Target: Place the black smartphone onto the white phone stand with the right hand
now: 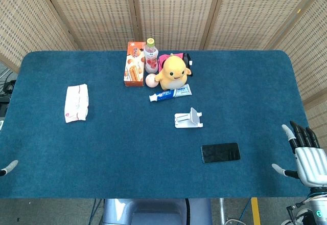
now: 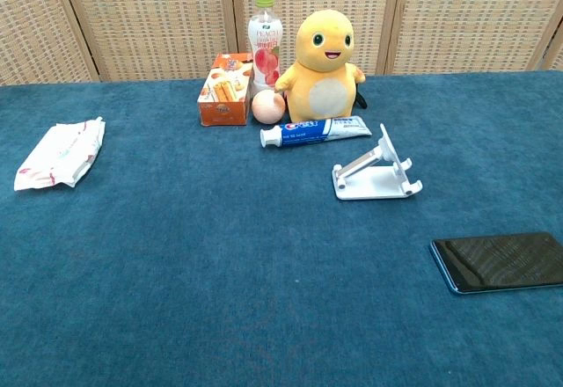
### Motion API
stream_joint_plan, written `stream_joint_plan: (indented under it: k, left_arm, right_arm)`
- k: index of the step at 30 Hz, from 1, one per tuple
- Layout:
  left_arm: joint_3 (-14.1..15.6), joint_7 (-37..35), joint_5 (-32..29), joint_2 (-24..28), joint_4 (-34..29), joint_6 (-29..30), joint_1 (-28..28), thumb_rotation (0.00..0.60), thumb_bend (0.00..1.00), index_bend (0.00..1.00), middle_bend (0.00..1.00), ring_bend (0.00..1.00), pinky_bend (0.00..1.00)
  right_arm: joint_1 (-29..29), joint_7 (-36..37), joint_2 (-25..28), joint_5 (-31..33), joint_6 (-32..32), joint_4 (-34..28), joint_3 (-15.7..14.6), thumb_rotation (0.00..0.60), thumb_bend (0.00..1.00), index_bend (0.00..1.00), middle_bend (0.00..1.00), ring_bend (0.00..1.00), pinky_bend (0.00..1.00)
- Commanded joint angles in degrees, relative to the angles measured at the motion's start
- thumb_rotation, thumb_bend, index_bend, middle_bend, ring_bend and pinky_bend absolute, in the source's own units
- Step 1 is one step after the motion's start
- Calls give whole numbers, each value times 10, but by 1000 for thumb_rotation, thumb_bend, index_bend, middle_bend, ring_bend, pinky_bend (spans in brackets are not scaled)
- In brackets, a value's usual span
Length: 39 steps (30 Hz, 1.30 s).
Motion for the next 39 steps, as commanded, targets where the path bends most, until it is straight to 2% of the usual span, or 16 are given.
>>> stream_joint_plan:
  k: [1,4,12,15,18,21,24,29,33,39]
  left_arm:
    - [-1,-1,-3,0,0,-3,-1,600,0,0,0,0,0]
    - [-1,2,-4,0,-1,-7,-3,600,0,0,0,0,0]
    - [0,2,0,1,-1,-13,-6,600,0,0,0,0,0]
    - [-1,6,-7,1,-3,-21,-9,600,0,0,0,0,0]
    - [-6,14,-22,2,-10,-34,-15,600,0,0,0,0,0]
    - [-10,25,-38,2,-16,-47,-21,600,0,0,0,0,0]
    - [-13,29,-47,2,-17,-55,-25,600,0,0,0,0,0]
    - [-17,29,-62,4,-19,-68,-30,600,0,0,0,0,0]
    - [-17,25,-63,6,-18,-69,-31,600,0,0,0,0,0]
    - [-16,23,-60,8,-19,-66,-29,600,0,0,0,0,0]
  right_arm:
    - [2,-5,-2,-3,-4,0,-3,600,0,0,0,0,0]
    - [7,-3,-2,-15,-14,2,-8,600,0,0,0,0,0]
    - [67,94,-40,-125,-89,58,-36,600,0,0,14,0,0]
    - [93,87,-70,-156,-113,81,-39,600,0,9,59,1,39]
    - [126,42,-103,-167,-162,91,-37,600,0,38,99,36,103]
    - [152,-27,-135,-145,-211,86,-27,600,0,67,151,97,155]
    - [167,-60,-156,-124,-240,87,-19,600,0,90,191,148,202]
    - [196,-170,-206,-11,-307,84,11,600,0,138,227,190,212]
    - [206,-242,-232,52,-312,77,18,600,1,158,247,206,217]
    - [222,-318,-262,99,-300,91,15,600,28,170,255,209,220]
